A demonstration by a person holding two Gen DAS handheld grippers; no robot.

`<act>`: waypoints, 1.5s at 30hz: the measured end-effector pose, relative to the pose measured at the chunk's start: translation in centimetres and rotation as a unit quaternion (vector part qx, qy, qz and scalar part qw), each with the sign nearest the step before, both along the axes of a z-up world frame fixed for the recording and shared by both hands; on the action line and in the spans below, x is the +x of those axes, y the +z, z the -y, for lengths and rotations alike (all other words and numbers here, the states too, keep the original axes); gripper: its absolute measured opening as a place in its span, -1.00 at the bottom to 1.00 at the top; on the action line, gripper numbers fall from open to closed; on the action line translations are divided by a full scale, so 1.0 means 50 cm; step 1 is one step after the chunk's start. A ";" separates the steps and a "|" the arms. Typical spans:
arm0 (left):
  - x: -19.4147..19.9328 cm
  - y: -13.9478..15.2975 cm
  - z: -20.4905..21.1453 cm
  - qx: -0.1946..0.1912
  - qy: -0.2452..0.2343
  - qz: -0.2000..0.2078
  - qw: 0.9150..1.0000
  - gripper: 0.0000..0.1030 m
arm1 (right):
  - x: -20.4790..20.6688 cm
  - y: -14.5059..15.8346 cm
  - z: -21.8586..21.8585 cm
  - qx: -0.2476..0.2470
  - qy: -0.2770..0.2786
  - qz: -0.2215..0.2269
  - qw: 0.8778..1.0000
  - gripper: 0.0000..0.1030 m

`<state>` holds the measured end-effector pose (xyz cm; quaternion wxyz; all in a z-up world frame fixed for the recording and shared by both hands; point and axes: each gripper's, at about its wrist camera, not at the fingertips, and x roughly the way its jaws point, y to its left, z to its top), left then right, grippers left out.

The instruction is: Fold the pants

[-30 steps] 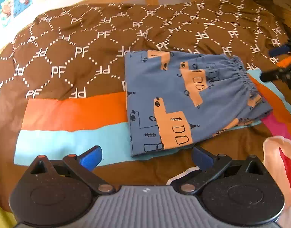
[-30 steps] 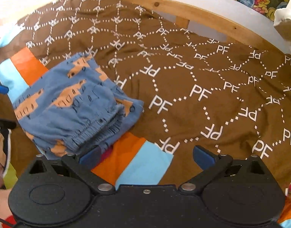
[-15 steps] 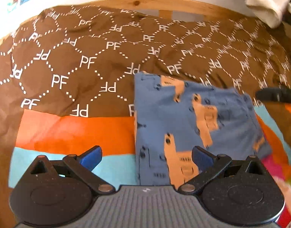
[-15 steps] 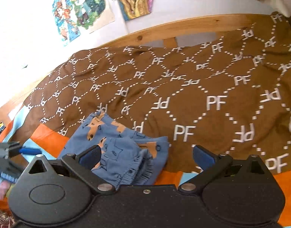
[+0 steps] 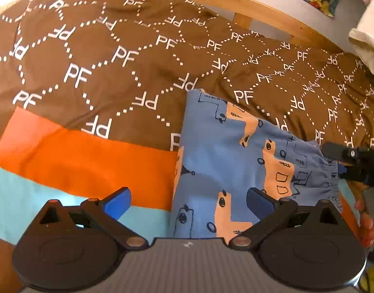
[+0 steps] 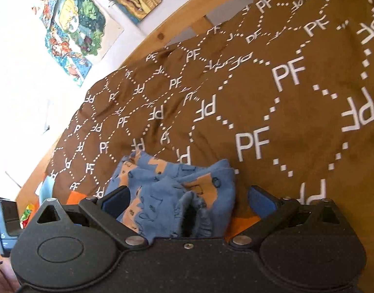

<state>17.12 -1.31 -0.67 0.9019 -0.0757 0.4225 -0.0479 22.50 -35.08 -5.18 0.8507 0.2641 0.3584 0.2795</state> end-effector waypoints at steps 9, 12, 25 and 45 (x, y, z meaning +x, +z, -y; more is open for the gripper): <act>-0.005 0.000 0.006 -0.029 -0.008 -0.017 0.999 0.55 | -0.005 -0.006 0.010 -0.005 -0.028 -0.026 0.999 0.16; -0.006 -0.002 0.001 -0.033 -0.002 -0.021 0.999 0.46 | -0.006 -0.007 0.014 -0.023 -0.035 -0.027 0.999 -0.05; -0.002 0.000 0.006 -0.015 -0.032 -0.036 0.999 -0.01 | -0.011 -0.001 -0.005 -0.061 -0.031 -0.016 0.998 -0.11; -0.022 0.020 0.036 0.052 -0.067 -0.015 0.996 -0.67 | -0.037 0.027 -0.054 -0.138 -0.026 0.049 0.989 -0.51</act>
